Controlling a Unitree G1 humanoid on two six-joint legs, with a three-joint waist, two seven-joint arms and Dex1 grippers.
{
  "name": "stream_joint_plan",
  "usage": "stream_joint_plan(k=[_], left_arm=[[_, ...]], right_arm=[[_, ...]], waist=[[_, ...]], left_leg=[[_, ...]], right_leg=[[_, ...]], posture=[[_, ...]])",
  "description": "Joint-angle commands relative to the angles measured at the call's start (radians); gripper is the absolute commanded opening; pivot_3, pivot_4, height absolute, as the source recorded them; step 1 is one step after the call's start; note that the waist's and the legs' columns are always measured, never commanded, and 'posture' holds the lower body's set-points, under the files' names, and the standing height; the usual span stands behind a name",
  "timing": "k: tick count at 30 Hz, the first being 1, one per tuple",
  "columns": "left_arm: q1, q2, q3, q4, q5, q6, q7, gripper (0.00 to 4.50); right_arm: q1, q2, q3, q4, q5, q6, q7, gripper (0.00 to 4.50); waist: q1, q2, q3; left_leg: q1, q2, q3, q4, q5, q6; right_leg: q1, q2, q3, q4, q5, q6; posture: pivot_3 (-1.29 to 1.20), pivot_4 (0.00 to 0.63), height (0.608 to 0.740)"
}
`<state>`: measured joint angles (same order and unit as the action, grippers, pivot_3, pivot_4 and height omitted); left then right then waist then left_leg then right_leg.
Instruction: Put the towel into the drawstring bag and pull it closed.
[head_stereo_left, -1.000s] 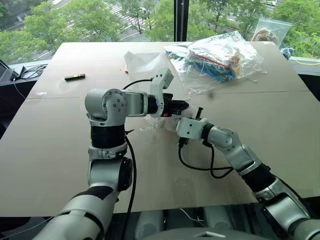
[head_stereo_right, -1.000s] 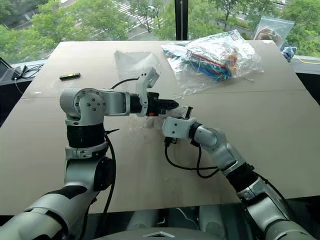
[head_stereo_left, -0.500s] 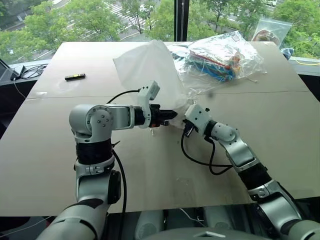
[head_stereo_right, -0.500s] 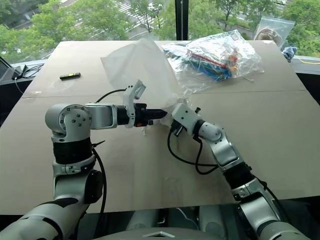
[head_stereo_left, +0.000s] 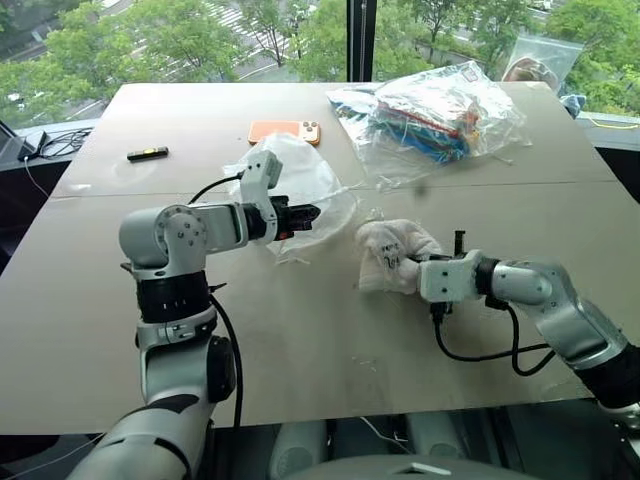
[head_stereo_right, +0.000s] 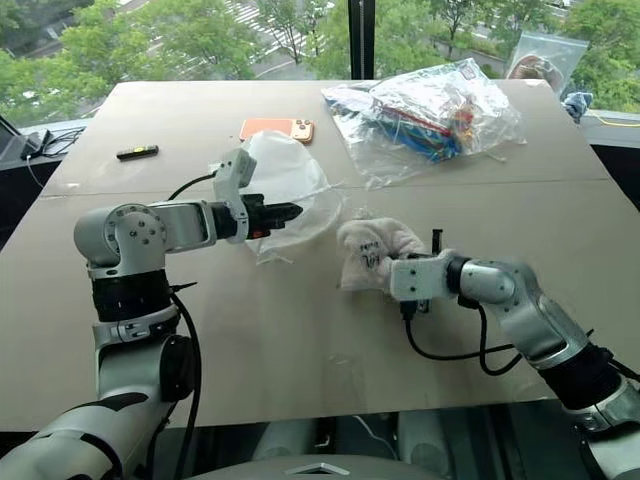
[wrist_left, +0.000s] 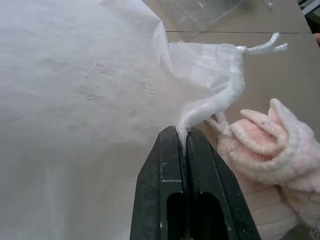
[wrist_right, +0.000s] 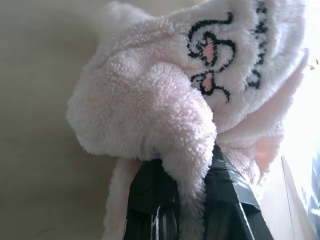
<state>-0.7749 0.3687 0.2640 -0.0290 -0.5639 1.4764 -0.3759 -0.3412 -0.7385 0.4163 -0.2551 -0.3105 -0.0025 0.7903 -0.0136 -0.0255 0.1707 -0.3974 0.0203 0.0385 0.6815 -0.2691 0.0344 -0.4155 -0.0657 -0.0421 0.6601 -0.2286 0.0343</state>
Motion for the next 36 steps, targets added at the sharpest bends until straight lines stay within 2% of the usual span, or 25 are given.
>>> stream_joint_plan(k=[1, 4, 6, 7, 8, 9, 10, 11, 13, 17, 21, 25, 28, 33, 36], left_arm=[[0.013, 0.019, -0.031, -0.060, -0.018, -0.029, -0.026, 0.00], [0.022, 0.027, -0.042, -0.063, -0.021, -0.030, -0.034, 0.00], [0.026, 0.031, -0.048, -0.066, -0.023, -0.033, -0.039, 0.00], [0.027, 0.031, -0.051, -0.067, -0.023, -0.034, -0.039, 0.00], [0.028, 0.033, -0.055, -0.068, -0.022, -0.037, -0.040, 0.00], [0.029, 0.034, -0.058, -0.071, -0.022, -0.038, -0.041, 0.00], [0.029, 0.034, -0.059, -0.073, -0.022, -0.038, -0.041, 0.00], [0.029, 0.033, -0.058, -0.075, -0.024, -0.038, -0.041, 0.00], [0.032, 0.033, -0.058, -0.080, -0.025, -0.037, -0.041, 0.00], [0.038, 0.027, -0.056, -0.091, -0.029, -0.036, -0.039, 0.00], [0.048, 0.018, -0.057, -0.105, -0.032, -0.037, -0.035, 0.00], [0.057, 0.012, -0.062, -0.124, -0.035, -0.037, -0.034, 0.00], [0.061, 0.005, -0.059, -0.146, -0.040, -0.029, -0.030, 0.00], [0.071, -0.013, -0.043, -0.169, -0.046, -0.018, -0.016, 0.00], [0.074, -0.021, -0.038, -0.174, -0.047, -0.016, -0.007, 0.00]], right_arm=[[0.059, 0.019, -0.020, -0.115, 0.084, 0.097, 0.065, 0.44], [0.101, 0.008, -0.093, -0.224, 0.210, 0.222, 0.133, 1.71], [0.114, 0.022, -0.154, -0.293, 0.299, 0.325, 0.140, 2.69], [0.118, 0.018, -0.188, -0.339, 0.353, 0.390, 0.153, 3.35], [0.120, 0.017, -0.225, -0.384, 0.414, 0.460, 0.160, 3.47], [0.115, 0.030, -0.278, -0.432, 0.498, 0.555, 0.153, 4.03], [0.113, 0.031, -0.324, -0.475, 0.570, 0.642, 0.149, 4.34], [0.111, 0.043, -0.377, -0.508, 0.649, 0.733, 0.133, 4.44], [0.096, 0.080, -0.467, -0.530, 0.776, 0.911, 0.079, 4.44], [0.065, 0.173, -0.544, -0.426, 0.823, 1.187, -0.093, 4.44], [0.020, 0.258, -0.535, -0.276, 0.821, 1.286, -0.192, 4.44], [-0.034, 0.316, -0.472, -0.147, 0.796, 1.310, -0.258, 4.44], [-0.021, 0.268, -0.352, -0.087, 0.738, 1.249, -0.261, 4.44], [-0.019, 0.277, -0.215, -0.064, 0.748, 1.217, -0.221, 4.44], [-0.015, 0.234, -0.086, -0.045, 0.674, 1.108, -0.188, 3.71]], waist=[[0.002, 0.000, 0.000], [0.004, 0.000, 0.000], [0.004, 0.000, 0.000], [0.004, 0.000, 0.000], [0.005, 0.000, 0.000], [0.007, 0.000, 0.000], [0.008, -0.001, 0.000], [0.010, -0.001, 0.000], [0.011, -0.001, 0.001], [0.013, -0.001, 0.000], [0.015, -0.001, 0.001], [0.010, 0.000, 0.001], [0.007, -0.002, 0.000], [-0.003, -0.005, -0.002], [-0.009, -0.006, -0.003]], left_leg=[[0.000, 0.000, 0.000, 0.000, 0.000, 0.000], [0.000, 0.000, 0.000, 0.000, 0.000, 0.000], [0.000, 0.000, 0.000, 0.001, 0.000, 0.000], [0.000, 0.000, 0.000, 0.001, 0.000, 0.000], [0.000, 0.000, -0.001, 0.001, 0.000, 0.000], [0.000, 0.000, -0.001, 0.001, 0.000, 0.000], [0.000, 0.000, -0.001, 0.001, 0.000, 0.000], [0.000, 0.000, -0.002, 0.001, 0.000, 0.000], [0.000, 0.000, -0.003, 0.001, 0.000, 0.000], [0.000, 0.000, -0.003, 0.001, -0.002, 0.004], [-0.001, -0.001, -0.003, 0.001, -0.002, 0.004], [-0.001, -0.001, -0.003, 0.001, -0.002, 0.004], [-0.001, -0.002, -0.003, 0.001, -0.003, 0.005], [0.001, -0.001, -0.003, 0.001, -0.003, 0.006], [0.003, 0.001, -0.002, 0.001, -0.003, 0.005]], right_leg=[[0.000, 0.000, 0.000, 0.000, 0.000, 0.000], [0.001, -0.001, 0.000, 0.000, 0.000, 0.000], [0.001, -0.001, -0.001, 0.000, 0.000, 0.000], [0.001, -0.001, -0.001, 0.000, 0.000, 0.000], [0.001, -0.001, -0.001, 0.000, 0.000, 0.000], [0.001, -0.001, -0.001, 0.000, 0.000, 0.000], [0.001, -0.001, -0.001, 0.000, 0.000, 0.000], [0.001, -0.001, -0.002, 0.000, 0.000, 0.000], [0.001, -0.002, -0.002, 0.000, 0.000, 0.000], [0.002, -0.005, -0.003, 0.000, 0.000, 0.000], [0.001, -0.004, -0.003, 0.000, 0.000, -0.001], [0.001, -0.003, -0.002, 0.000, 0.000, -0.001], [0.001, -0.002, -0.002, 0.000, 0.000, -0.001], [0.002, -0.001, -0.001, 0.000, 0.000, 0.000], [0.002, 0.002, 0.000, 0.000, 0.000, 0.000]], posture=[[0.00, 0.150, 0.740], [0.00, 0.150, 0.740], [0.00, 0.150, 0.740], [0.00, 0.150, 0.740], [0.00, 0.150, 0.740], [0.00, 0.150, 0.740], [0.00, 0.150, 0.740], [0.00, 0.150, 0.740], [0.00, 0.150, 0.740], [0.00, 0.150, 0.740], [0.00, 0.150, 0.740], [0.00, 0.150, 0.740], [0.00, 0.150, 0.740], [0.00, 0.150, 0.740], [0.00, 0.150, 0.740]])
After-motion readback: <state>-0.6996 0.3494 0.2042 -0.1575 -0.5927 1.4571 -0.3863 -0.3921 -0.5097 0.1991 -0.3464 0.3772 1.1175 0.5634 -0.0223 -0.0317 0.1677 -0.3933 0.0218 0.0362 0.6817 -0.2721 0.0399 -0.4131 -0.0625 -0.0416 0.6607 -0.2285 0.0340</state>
